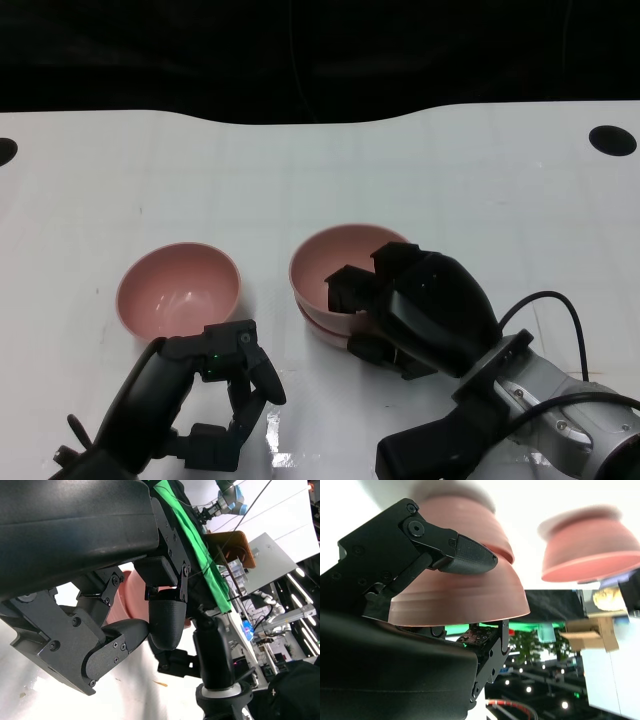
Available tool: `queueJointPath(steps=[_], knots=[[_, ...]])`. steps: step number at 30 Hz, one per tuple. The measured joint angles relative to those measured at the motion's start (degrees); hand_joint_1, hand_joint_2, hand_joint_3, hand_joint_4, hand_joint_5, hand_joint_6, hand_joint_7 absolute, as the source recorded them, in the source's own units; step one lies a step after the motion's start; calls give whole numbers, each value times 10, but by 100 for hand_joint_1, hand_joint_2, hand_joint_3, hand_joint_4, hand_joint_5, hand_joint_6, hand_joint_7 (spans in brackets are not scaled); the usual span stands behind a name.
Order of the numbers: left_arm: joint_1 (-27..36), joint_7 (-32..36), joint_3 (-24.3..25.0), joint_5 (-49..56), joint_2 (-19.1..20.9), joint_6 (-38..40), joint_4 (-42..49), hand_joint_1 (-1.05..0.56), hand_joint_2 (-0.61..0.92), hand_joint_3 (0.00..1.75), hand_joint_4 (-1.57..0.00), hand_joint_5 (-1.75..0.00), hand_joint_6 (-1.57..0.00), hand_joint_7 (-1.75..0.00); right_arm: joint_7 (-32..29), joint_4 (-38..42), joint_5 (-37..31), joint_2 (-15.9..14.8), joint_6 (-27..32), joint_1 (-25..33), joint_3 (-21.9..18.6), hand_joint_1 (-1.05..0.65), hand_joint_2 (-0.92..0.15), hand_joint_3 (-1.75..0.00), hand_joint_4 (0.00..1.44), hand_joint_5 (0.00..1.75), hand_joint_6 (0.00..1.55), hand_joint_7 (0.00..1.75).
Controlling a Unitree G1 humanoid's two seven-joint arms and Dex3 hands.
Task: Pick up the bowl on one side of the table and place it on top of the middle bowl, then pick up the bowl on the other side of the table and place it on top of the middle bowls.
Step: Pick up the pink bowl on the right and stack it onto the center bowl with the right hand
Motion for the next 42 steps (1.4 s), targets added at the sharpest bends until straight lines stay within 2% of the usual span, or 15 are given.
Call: queueJointPath(steps=[2,3,4,5,7,9,12,14,20,25,31,32,34,36,42], knots=[[0,0,0,0,0,0,-1,-22,35,132,-85,-170,-83,-137,22,-3,0,-1,11,0,4,-25,-58,-63,83,160,82,116],[0,0,0,0,0,0,-1,-21,35,133,-84,-170,-83,-136,39,-10,-1,-3,22,0,6,-35,-73,-43,71,103,73,72],[0,0,0,0,-1,0,-1,-21,35,133,-84,-170,-83,-136,61,-19,-5,-4,38,0,7,-39,-83,-29,71,71,75,44],[0,0,0,0,-1,0,-1,-20,35,133,-84,-170,-83,-136,82,-27,-10,-7,51,0,8,-41,-88,-20,72,50,76,26],[0,0,0,0,-1,0,-1,-20,35,133,-84,-170,-83,-136,111,-43,-12,-12,73,0,10,-42,-91,-16,72,39,77,17],[0,0,0,0,-1,-1,0,-21,35,134,-84,-170,-83,-136,142,-63,-13,-17,91,0,11,-66,-92,-32,45,22,56,5],[-1,0,0,0,-1,-3,3,-21,34,135,-85,-170,-82,-137,183,-99,-13,-27,114,4,11,-77,-92,-39,29,15,37,0],[-1,0,0,-1,-1,-4,8,-21,34,135,-85,-171,-82,-137,188,-123,-8,-31,116,11,7,-79,-92,-40,26,14,30,0],[-4,0,0,-2,-1,-5,17,-23,32,134,-85,-171,-82,-137,192,-172,14,-35,119,41,-10,-80,-92,-38,19,13,21,1],[-8,0,0,-2,-3,-7,23,-24,32,133,-85,-171,-83,-136,197,-223,34,-43,118,70,-36,-79,-92,-33,19,16,23,3],[-15,0,3,-1,-3,-18,45,-23,33,134,-86,-173,-84,-137,191,-277,49,-64,105,111,-66,-77,-92,-36,23,23,27,4],[-17,0,4,-1,-3,-18,48,-23,33,133,-86,-173,-84,-136,183,-282,51,-65,100,119,-71,-72,-92,-34,20,42,31,6],[-19,5,6,0,-3,-25,55,-23,34,132,-86,-173,-85,-136,156,-288,59,-66,82,137,-84,-66,-92,-33,17,68,37,8],[-20,11,9,0,-3,-28,62,-23,34,131,-87,-172,-85,-135,122,-288,71,-68,53,157,-94,-61,-92,-30,21,78,44,11],[-20,18,10,-2,-6,-27,63,-22,37,127,-86,-167,-84,-130,60,-286,103,-79,-23,198,-125,-49,-92,-19,33,93,57,19]])
